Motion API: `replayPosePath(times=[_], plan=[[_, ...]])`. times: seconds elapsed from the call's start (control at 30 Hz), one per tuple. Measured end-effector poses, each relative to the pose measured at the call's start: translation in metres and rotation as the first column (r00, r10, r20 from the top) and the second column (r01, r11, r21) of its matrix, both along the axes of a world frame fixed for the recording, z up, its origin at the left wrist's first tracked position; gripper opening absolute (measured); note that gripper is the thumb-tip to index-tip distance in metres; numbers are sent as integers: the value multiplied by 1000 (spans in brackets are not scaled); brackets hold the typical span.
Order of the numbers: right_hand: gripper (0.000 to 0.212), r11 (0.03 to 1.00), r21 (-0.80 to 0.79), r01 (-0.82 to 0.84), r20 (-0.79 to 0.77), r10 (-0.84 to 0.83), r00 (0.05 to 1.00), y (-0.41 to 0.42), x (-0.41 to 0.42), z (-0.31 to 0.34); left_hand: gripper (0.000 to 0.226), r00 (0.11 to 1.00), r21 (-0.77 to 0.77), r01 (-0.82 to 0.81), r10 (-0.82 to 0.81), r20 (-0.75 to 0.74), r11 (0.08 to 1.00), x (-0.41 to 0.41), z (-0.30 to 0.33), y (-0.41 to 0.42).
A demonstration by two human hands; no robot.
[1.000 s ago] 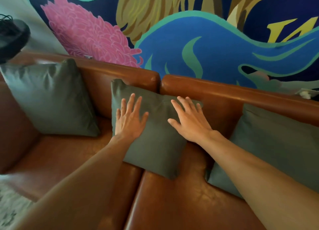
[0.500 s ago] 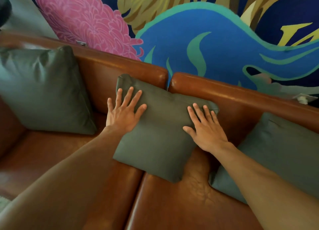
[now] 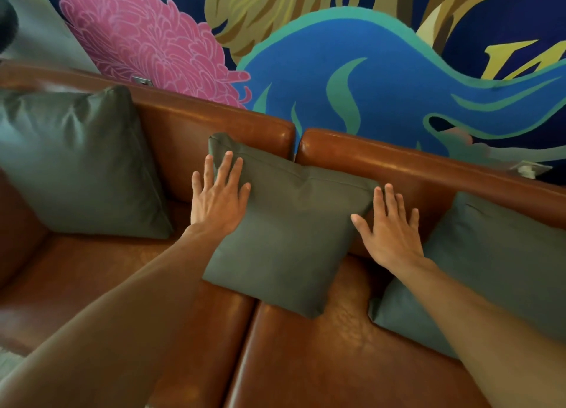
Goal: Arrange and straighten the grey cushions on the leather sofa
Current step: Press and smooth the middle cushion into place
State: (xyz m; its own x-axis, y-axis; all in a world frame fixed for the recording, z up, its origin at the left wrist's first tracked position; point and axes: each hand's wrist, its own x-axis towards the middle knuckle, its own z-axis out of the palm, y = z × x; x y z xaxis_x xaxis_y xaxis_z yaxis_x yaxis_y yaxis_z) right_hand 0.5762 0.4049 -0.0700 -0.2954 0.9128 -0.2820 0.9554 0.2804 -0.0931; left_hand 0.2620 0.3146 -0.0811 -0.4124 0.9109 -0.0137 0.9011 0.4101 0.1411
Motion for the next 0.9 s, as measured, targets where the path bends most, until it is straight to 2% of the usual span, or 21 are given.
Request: replayPosePath(times=[0.13, 0.27, 0.4, 0.57, 0.7, 0.9], plan=[[82, 999, 20, -25, -31, 26, 999, -9, 6, 3, 58, 993, 26, 121, -120, -23, 992, 22, 5, 0], [78, 981, 95, -169, -72, 176, 982, -16, -6, 5, 60, 966, -14, 258, -258, -29, 966, 57, -1, -1], [75, 944, 79, -320, -102, 327, 939, -21, -28, 5, 65, 967, -56, 249, -251, -38, 967, 72, -11, -3], [72, 973, -52, -224, -122, 216, 969, -14, -30, -1, 71, 961, -106, 253, -262, -84, 962, 50, -11, -8], [70, 979, -41, -197, -53, 195, 979, -4, -20, 3, 73, 984, -107, 153, -161, -73, 982, 28, -12, -18], [72, 987, 3, -161, -39, 161, 986, -9, -9, 6, 74, 993, -80, 107, -111, -43, 991, 39, -8, -21]])
